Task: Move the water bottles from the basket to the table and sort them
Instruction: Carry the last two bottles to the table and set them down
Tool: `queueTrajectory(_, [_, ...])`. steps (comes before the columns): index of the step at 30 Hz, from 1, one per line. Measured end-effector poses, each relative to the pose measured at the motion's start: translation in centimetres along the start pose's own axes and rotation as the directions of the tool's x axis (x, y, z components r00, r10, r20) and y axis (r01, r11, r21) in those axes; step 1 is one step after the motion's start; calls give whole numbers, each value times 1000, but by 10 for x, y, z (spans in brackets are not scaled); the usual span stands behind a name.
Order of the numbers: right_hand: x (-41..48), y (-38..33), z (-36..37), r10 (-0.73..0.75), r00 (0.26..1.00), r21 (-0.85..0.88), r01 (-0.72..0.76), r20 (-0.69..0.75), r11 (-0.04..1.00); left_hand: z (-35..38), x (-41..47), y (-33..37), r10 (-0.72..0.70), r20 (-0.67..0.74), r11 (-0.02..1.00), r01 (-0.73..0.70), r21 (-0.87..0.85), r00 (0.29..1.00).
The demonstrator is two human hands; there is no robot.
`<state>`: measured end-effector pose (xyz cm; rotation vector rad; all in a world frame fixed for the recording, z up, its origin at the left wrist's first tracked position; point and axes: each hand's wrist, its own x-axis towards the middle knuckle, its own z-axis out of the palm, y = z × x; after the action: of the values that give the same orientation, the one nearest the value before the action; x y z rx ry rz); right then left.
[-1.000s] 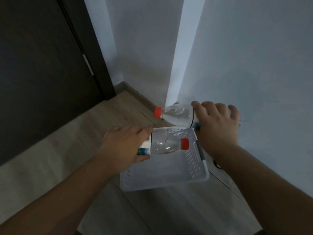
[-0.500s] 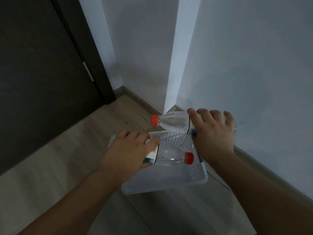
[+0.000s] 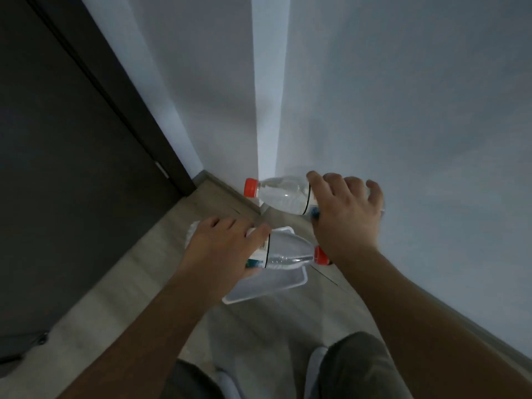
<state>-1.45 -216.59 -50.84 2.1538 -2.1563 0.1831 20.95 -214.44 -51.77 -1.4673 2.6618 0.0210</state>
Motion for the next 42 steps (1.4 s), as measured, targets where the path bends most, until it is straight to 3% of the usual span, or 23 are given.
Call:
queueTrajectory(7, [-13, 15, -234, 71, 996, 9, -71, -52, 997, -234, -30, 19, 119, -1, 991, -119, -56, 993])
queueTrajectory(13, [-35, 53, -355, 125, 986, -49, -131, -113, 990, -353, -38, 52, 257, -23, 966, -258, -32, 966])
queueTrajectory(17, [-53, 89, -386, 155, 972, -112, -176, -176, 978, -379, -23, 86, 331, -91, 943, -332, 10, 939])
queueTrajectory(30, [-119, 193, -417, 377, 863, -139, -441, -335, 887, -426, 42, 189, 512, -59, 858, -508, 75, 857])
queueTrajectory(36, [-153, 200, -427, 558, 775, -127, -611, -296, 782, -439, 64, 218, 682, -79, 732, -678, 75, 727])
queueTrajectory(42, [-193, 178, -440, 752, 587, -128, -806, -299, 578, -450, 76, 243, 849, -59, 529, -846, 71, 526])
